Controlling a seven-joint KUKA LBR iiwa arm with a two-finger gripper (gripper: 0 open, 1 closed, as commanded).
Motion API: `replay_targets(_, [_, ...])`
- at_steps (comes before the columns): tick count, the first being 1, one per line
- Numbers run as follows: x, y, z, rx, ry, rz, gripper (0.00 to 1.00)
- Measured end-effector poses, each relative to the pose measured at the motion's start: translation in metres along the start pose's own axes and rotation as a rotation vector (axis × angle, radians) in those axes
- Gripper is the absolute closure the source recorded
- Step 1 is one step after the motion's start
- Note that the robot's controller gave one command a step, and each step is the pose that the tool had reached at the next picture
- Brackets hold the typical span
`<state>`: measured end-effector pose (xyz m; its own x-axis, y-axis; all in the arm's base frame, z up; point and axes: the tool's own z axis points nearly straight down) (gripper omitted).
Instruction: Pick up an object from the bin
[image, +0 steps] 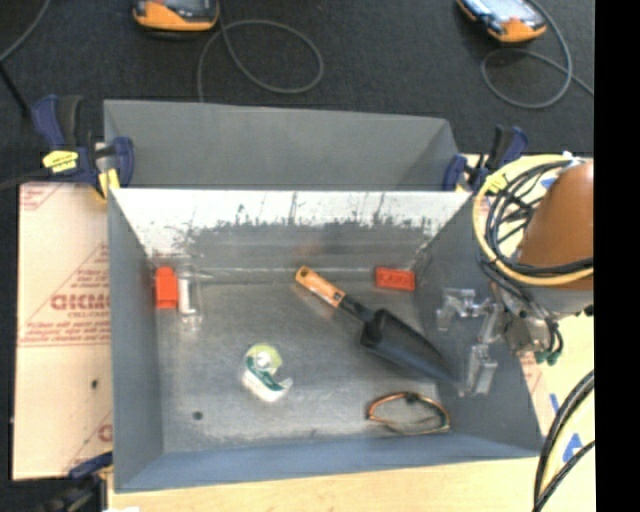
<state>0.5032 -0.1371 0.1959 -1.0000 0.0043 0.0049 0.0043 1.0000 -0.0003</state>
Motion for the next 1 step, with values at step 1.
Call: replay_targets(1, [-0.0018, 0.0006, -0.0047, 0.002, -0.009, -0.004, 0.0])
